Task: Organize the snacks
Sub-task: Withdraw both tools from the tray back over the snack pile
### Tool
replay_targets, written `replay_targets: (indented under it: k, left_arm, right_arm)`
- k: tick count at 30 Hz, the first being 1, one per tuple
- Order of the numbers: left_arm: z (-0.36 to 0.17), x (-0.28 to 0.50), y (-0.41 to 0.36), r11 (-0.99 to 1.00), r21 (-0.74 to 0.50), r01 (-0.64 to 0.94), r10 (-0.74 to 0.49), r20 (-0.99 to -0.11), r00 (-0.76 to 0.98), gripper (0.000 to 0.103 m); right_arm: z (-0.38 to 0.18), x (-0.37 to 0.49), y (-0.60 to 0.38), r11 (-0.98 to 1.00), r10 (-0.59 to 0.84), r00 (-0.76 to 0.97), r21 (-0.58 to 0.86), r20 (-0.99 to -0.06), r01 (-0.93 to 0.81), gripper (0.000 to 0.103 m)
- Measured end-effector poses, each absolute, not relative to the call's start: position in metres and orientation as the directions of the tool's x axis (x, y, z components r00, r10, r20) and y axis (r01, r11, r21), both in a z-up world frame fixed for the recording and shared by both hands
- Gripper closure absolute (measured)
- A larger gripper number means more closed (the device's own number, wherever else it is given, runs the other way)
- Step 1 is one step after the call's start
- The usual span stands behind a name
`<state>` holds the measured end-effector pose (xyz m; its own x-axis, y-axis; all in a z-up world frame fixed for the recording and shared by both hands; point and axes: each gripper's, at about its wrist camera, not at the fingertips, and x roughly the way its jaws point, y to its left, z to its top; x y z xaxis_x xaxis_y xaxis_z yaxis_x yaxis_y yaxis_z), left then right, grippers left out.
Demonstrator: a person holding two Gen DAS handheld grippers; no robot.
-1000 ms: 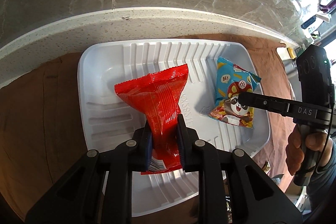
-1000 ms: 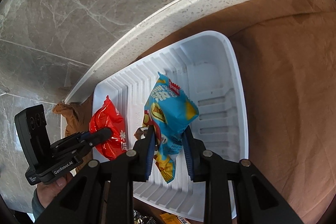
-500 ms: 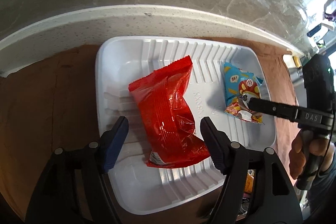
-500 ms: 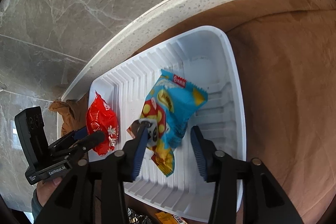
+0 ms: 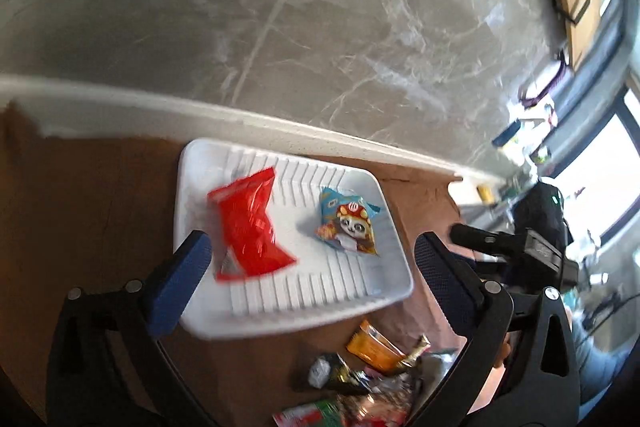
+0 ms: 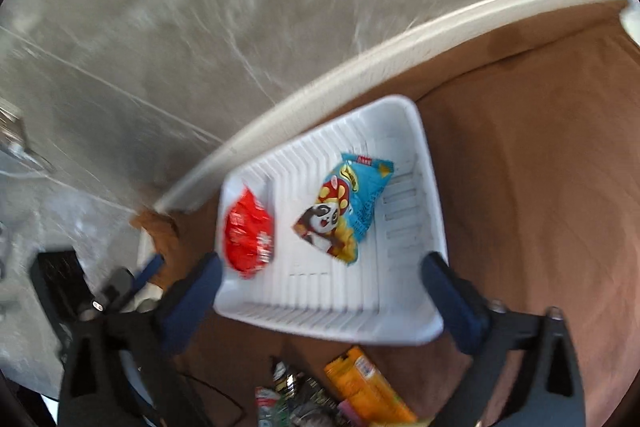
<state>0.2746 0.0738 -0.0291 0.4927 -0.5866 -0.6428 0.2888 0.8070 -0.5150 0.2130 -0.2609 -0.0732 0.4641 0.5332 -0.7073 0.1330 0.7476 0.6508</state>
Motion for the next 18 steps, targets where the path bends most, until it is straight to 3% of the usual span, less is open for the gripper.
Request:
replay_targets:
  k: [5, 12, 18]
  left_arm:
    - [-0.034, 0.21, 0.098, 0.824, -0.52, 0.224, -0.548, -0.633, 0.547, 0.0]
    - [-0.046, 0.141, 0.112, 0.904, -0.357, 0.235, -0.428, -0.751, 0.503, 0.0]
    - [-0.064, 0.099, 0.109, 0.892, -0.395, 0.222, -0.453, -0.771, 0.447, 0.0]
  right_arm:
    - [-0.061, 0.151, -0.284, 0.711, 0.535, 0.491, 0.68, -0.687, 0.177, 0.0]
    - [-0.057, 0.065, -0.319, 0.631, 0.508, 0.555, 0.724, -0.658, 0.28, 0.0]
    - [-0.075, 0.016, -0.325, 0.601, 0.511, 0.51, 0.712, -0.692, 0.364, 0.0]
